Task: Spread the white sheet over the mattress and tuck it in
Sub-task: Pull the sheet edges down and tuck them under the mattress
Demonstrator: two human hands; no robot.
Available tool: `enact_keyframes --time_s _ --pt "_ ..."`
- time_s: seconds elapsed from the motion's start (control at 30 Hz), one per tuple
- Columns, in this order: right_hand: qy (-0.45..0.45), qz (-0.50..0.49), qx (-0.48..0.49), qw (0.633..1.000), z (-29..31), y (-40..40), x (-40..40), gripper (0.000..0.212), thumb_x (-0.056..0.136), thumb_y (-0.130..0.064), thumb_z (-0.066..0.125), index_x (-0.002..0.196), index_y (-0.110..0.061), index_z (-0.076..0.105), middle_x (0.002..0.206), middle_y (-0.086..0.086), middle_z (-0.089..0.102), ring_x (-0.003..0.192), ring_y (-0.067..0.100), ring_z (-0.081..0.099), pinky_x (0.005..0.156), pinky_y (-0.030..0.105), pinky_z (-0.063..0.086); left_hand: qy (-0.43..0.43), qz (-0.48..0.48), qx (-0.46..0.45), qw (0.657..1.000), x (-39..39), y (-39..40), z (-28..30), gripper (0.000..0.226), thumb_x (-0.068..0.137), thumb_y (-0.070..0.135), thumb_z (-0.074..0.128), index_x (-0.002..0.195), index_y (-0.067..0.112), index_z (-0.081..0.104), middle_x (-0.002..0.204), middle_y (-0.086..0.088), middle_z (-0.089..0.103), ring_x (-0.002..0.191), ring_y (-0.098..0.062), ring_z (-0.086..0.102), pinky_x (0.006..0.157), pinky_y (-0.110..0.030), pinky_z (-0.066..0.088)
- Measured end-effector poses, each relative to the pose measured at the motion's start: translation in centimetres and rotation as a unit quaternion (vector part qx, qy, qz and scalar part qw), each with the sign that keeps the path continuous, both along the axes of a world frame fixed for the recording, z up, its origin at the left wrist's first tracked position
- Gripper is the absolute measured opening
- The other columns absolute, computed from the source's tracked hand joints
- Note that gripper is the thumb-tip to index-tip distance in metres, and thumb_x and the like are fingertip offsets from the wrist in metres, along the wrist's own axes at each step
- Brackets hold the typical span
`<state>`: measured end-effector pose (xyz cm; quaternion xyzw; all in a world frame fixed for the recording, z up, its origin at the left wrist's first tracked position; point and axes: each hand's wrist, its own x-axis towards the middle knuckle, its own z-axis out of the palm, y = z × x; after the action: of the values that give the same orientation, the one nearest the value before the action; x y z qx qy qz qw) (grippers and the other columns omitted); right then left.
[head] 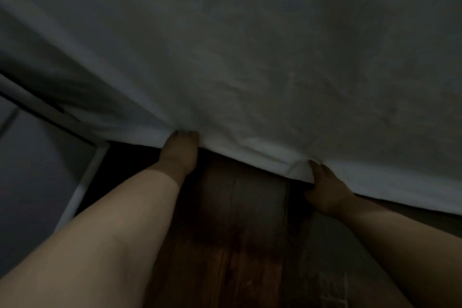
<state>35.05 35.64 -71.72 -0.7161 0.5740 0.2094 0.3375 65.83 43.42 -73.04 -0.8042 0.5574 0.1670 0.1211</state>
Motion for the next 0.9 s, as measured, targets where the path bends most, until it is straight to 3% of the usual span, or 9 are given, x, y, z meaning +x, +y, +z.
enact_keyframes --time_s 0.17,0.3,0.37,0.43,0.5,0.6,0.67,0.77,0.9 --pt "0.064 0.030 0.015 0.997 -0.5 -0.2 1.1 0.088 0.090 -0.027 0.058 0.153 -0.020 -0.003 0.159 0.015 0.000 0.142 0.039 0.020 0.116 0.039 0.027 0.055 -0.003 -0.006 0.998 1.2 3.7 0.5 0.043 0.088 0.012 0.044 0.131 0.009 0.049 0.128 -0.020 0.054 0.116 -0.034 0.054 0.095 -0.035 0.044" --pt "0.096 0.032 -0.051 0.994 -0.6 0.4 1.1 0.082 0.088 -0.034 0.058 0.151 -0.020 0.008 0.155 0.015 0.013 0.135 0.042 0.027 0.109 0.047 0.033 0.013 -0.041 -0.009 0.999 2.2 4.6 2.3 0.047 0.084 0.029 0.034 0.112 0.008 0.066 0.120 -0.021 0.058 0.111 -0.036 0.054 0.097 -0.040 0.041" --pt "0.105 0.031 -0.074 0.991 -0.6 0.8 1.1 0.073 0.089 -0.037 0.056 0.148 -0.020 0.017 0.149 0.015 0.023 0.129 0.041 0.033 0.103 0.046 0.037 -0.032 -0.030 0.042 0.998 2.6 4.6 2.9 0.042 0.095 0.031 0.037 0.127 0.014 0.058 0.140 -0.014 0.045 0.127 -0.031 0.043 0.108 -0.041 0.031" --pt "0.118 0.055 -0.111 0.985 -0.6 1.2 0.9 0.053 0.092 -0.028 0.050 0.141 -0.017 0.032 0.141 0.015 0.037 0.124 0.037 0.040 0.100 0.043 0.039 -0.048 0.009 0.108 0.993 3.2 4.9 3.1 0.047 0.097 0.035 0.036 0.140 0.018 0.046 0.158 -0.007 0.017 0.142 -0.032 0.019 0.116 -0.045 0.017" --pt "0.104 0.073 -0.138 0.982 -0.4 1.1 0.7 0.037 0.093 -0.018 0.043 0.129 -0.013 0.048 0.132 0.014 0.049 0.119 0.034 0.046 0.097 0.039 0.043 -0.038 0.058 0.125 0.990 3.4 5.4 3.0 0.053 0.096 0.037 0.038 0.145 0.017 0.035 0.160 -0.010 0.004 0.144 -0.034 0.012 0.118 -0.044 0.014" --pt "0.014 0.048 -0.115 0.992 -0.1 0.6 -0.1 0.033 0.092 -0.013 0.044 0.124 -0.010 0.052 0.131 0.016 0.054 0.120 0.034 0.051 0.101 0.039 0.042 -0.004 0.030 0.064 0.998 1.0 5.3 2.9 0.047 0.097 0.034 0.038 0.140 0.015 0.039 0.144 -0.014 0.039 0.128 -0.030 0.041 0.108 -0.037 0.035" --pt "0.005 0.031 -0.121 0.992 0.4 0.4 -0.7 0.038 0.091 -0.014 0.044 0.129 -0.012 0.047 0.136 0.015 0.050 0.125 0.033 0.046 0.108 0.043 0.034 0.048 -0.012 0.051 0.997 -1.7 4.9 2.2 0.047 0.098 0.039 0.037 0.141 0.019 0.039 0.141 -0.012 0.042 0.125 -0.029 0.044 0.105 -0.036 0.038" --pt "0.049 -0.011 -0.164 0.985 0.7 0.0 -2.6 0.051 0.095 -0.028 0.039 0.144 -0.016 0.031 0.149 0.012 0.033 0.136 0.034 0.031 0.112 0.048 0.025 0.095 0.008 0.146 0.985 -2.8 4.1 0.1 0.063 0.095 0.058 0.029 0.151 0.035 0.012 0.160 -0.008 0.007 0.143 -0.031 0.023 0.116 -0.045 0.024" --pt "0.130 -0.067 -0.070 0.987 -0.6 -1.6 -8.6 0.056 0.099 -0.040 0.029 0.149 -0.019 0.018 0.160 0.007 0.004 0.145 0.037 0.009 0.114 0.051 0.019 0.043 0.075 0.190 0.978 -0.6 3.6 -0.7 0.087 0.076 0.085 0.012 0.151 0.040 0.004 0.161 -0.006 -0.006 0.144 -0.040 0.014 0.116 -0.054 0.019"
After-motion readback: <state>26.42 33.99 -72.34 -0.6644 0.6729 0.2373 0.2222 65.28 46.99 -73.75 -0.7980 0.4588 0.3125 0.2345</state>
